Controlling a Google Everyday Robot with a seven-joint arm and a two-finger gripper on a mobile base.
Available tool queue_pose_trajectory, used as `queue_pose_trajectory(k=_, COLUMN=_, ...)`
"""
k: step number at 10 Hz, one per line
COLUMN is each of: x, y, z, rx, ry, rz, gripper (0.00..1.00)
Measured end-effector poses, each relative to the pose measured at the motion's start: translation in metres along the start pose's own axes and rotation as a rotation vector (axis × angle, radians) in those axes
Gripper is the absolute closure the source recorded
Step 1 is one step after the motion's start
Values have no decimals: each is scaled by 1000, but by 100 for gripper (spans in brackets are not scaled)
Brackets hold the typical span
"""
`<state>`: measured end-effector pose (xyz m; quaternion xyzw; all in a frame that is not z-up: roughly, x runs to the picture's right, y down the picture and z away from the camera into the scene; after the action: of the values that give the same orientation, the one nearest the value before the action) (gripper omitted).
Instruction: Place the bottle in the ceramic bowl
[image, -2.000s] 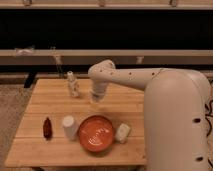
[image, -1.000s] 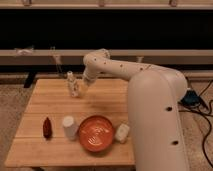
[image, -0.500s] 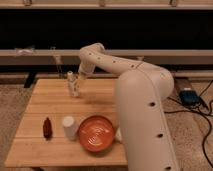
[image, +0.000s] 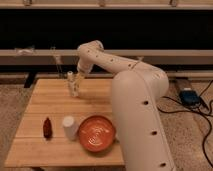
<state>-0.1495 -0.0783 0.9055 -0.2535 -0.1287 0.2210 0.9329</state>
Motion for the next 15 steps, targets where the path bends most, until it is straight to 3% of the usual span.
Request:
queue_pose_trajectory(k=5, x=-4, y=16, z=-5, rx=-129, ry=-11, rz=-12, gripper=34)
queue_pose_trajectory(k=11, x=-7, y=56, z=4, rx=-236, ry=-30, rz=-13, gripper=34)
queue_pose_trajectory(k=13, x=-6, y=62, z=11, rx=-235, ry=-36, rz=-4, gripper=34)
queue_pose_trajectory(k=15, x=-9, y=63, z=19, rx=-205, ry=-46, rz=9, gripper=34)
